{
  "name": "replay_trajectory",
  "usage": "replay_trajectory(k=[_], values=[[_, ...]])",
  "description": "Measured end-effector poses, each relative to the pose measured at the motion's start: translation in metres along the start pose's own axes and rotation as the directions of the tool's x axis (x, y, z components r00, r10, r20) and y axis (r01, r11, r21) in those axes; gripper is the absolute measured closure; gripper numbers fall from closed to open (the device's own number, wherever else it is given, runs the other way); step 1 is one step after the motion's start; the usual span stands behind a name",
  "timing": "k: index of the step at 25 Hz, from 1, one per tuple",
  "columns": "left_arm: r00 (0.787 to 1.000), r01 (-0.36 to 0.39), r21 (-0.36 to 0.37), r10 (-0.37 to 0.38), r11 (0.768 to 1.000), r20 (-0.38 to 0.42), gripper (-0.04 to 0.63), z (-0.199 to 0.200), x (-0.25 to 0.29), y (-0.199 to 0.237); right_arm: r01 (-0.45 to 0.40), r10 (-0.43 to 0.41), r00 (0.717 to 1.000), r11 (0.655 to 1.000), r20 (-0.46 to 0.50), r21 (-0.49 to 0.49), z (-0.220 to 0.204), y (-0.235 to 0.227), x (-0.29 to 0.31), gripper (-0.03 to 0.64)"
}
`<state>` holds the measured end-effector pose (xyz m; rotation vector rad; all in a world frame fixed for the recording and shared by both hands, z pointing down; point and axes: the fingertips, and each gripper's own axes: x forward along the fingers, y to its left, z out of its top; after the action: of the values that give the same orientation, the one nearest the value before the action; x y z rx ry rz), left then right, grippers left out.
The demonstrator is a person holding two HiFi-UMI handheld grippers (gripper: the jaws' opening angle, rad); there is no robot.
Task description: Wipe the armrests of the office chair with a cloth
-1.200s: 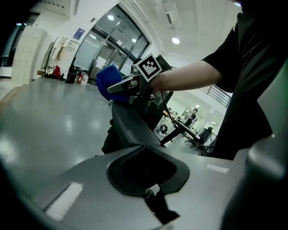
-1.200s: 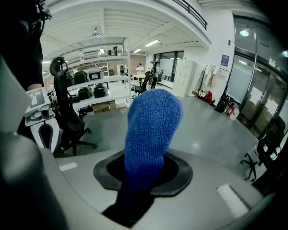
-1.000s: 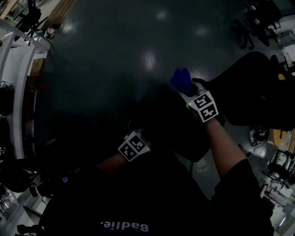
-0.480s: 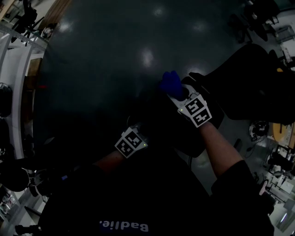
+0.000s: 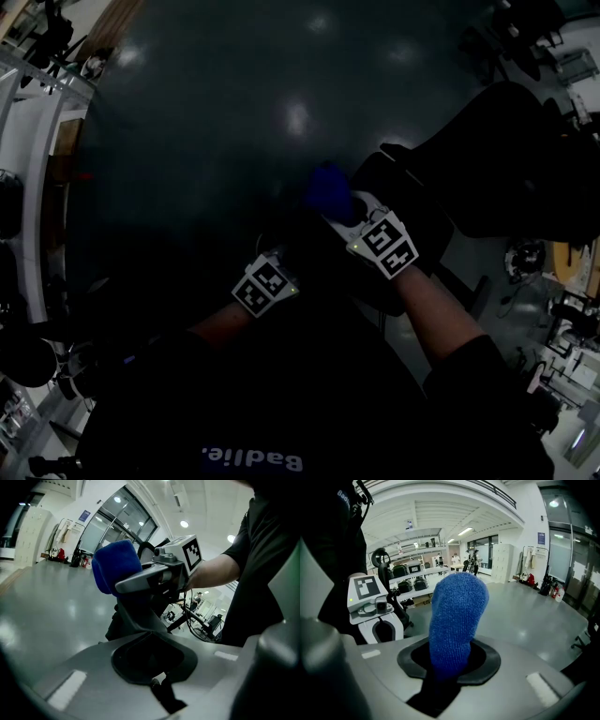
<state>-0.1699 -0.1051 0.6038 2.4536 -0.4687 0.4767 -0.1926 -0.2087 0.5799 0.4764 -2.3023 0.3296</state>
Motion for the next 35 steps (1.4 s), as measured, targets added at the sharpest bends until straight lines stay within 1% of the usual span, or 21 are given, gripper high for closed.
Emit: replay_trajectory(k=[9, 14, 17, 20, 24, 28, 31, 35], values=[[1.0, 0.0, 0.013, 0.0, 1.0, 0.0, 0.575, 0.0, -0.002, -0.001, -0.093, 0.091, 0.995, 0.994, 0.034, 0.062, -0.006, 0.06, -0.005, 0.492], [1.0, -0.006, 0.023, 0.006, 1.0, 0.002, 0.575, -0.002, -0.002, -0.002, -0.118, 0.112, 0.992, 0.986, 0.063, 0.114, -0.011, 0.081, -0.009, 0.492], [1.0, -0.02, 0.026, 0.02, 0.999, 0.006, 0.575, -0.002, -0.006, -0.002, -0.129, 0.121, 0.99, 0.985, 0.075, 0.115, -0.01, 0.092, -0.008, 0.492], [1.0, -0.03, 0.051, 0.03, 0.998, -0.005, 0.575, -0.004, -0.012, -0.007, -0.128, 0.112, 0.985, 0.985, 0.132, 0.119, -0.002, 0.098, -0.015, 0.492], [0.998, -0.065, 0.058, 0.066, 0.996, -0.013, 0.575, -0.01, -0.027, -0.028, -0.113, 0.078, 0.967, 0.985, 0.244, 0.132, 0.01, 0.11, -0.049, 0.492], [0.993, -0.121, 0.084, 0.12, 0.989, 0.009, 0.575, -0.004, -0.046, -0.053, -0.076, 0.017, 0.93, 0.986, 0.367, 0.149, 0.015, 0.12, -0.099, 0.492], [0.99, -0.14, 0.094, 0.138, 0.986, 0.031, 0.575, -0.006, -0.059, -0.096, -0.063, -0.012, 0.914, 0.983, 0.405, 0.17, -0.008, 0.151, -0.143, 0.492], [0.987, -0.15, 0.084, 0.144, 0.985, 0.068, 0.575, -0.011, -0.065, -0.16, -0.031, -0.062, 0.909, 0.976, 0.412, 0.216, -0.064, 0.195, -0.195, 0.492]])
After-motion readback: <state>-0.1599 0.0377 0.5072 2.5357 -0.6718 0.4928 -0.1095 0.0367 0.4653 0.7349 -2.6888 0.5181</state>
